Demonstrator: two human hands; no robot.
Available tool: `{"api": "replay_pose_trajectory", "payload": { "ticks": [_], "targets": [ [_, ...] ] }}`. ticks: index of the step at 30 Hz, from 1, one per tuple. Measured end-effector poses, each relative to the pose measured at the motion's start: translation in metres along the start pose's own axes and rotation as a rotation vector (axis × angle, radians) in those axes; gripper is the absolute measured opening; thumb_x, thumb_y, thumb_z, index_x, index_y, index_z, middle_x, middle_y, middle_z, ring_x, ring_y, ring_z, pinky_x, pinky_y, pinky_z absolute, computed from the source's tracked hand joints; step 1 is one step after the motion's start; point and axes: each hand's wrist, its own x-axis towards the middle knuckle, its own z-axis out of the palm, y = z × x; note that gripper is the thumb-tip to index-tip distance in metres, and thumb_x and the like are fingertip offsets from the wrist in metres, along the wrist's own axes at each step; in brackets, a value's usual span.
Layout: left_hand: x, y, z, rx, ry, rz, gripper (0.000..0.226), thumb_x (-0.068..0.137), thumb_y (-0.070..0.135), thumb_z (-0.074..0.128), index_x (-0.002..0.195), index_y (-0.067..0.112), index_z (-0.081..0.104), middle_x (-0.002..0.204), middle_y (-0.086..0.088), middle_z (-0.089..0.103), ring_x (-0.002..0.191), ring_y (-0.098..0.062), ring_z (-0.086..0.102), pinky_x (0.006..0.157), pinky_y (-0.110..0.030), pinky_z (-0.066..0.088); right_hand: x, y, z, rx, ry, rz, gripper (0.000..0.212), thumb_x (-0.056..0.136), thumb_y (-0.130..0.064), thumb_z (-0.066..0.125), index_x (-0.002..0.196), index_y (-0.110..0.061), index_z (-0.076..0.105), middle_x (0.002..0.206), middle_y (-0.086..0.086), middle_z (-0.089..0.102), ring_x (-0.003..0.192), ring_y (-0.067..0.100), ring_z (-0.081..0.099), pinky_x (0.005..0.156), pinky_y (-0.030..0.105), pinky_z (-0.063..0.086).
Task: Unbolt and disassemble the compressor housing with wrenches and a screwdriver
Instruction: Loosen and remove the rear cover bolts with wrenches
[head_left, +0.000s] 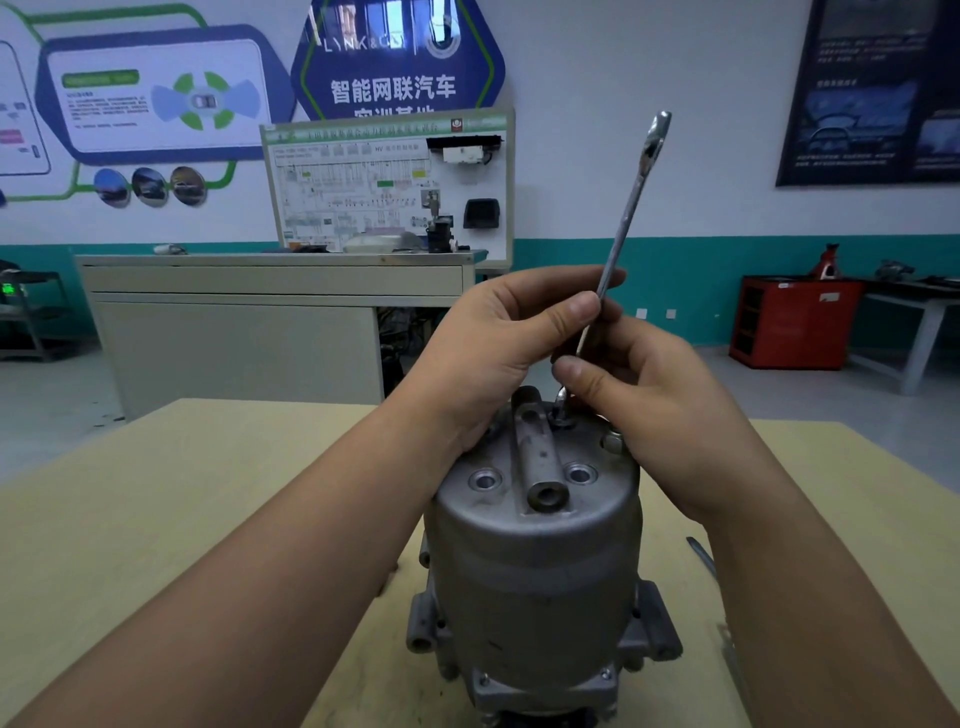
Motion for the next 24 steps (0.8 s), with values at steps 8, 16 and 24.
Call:
{"api": "replay_pose_trajectory", "payload": {
  "ticks": [8, 16, 24],
  "targets": [
    [0.0006, 0.0003, 0.0007, 0.027, 0.038, 0.009, 0.024, 0.072, 0.017, 0.061, 0.094, 0.014, 0.069, 0.075, 0.004, 0.072, 0.076, -0.007, 0.066, 0.072, -0.02, 0.053, -0.0012, -0.0033, 0.001, -0.082, 0.034, -0.008, 0.022, 0.09, -0.016, 0.059, 0.085, -0.037, 0.062, 0.088, -0.019, 0.07, 0.087, -0.001, 0.065, 0.077, 0.017, 0.053],
    [-0.0003, 0.0019, -0.002, 0.11, 0.1, -0.025, 0.013, 0.077, 0.022, 0.067, 0.088, 0.02, 0.073, 0.079, 0.004, 0.072, 0.08, -0.012, 0.066, 0.086, -0.037, 0.048, -0.0006, -0.005, 0.0042, -0.117, 0.081, 0.058, 0.017, 0.089, -0.017, 0.06, 0.08, -0.031, 0.064, 0.084, -0.01, 0.07, 0.08, 0.005, 0.066, 0.079, 0.032, 0.055],
    [0.0003, 0.004, -0.0005, 0.181, 0.174, -0.083, 0.014, 0.088, 0.016, 0.062, 0.081, 0.022, 0.073, 0.078, 0.003, 0.073, 0.08, -0.014, 0.066, 0.082, -0.036, 0.051, 0.0003, -0.0039, 0.0072, -0.138, 0.133, 0.124, 0.016, 0.09, -0.024, 0.06, 0.078, -0.018, 0.068, 0.077, 0.003, 0.069, 0.072, 0.014, 0.063, 0.056, 0.022, 0.045]
  ]
}}
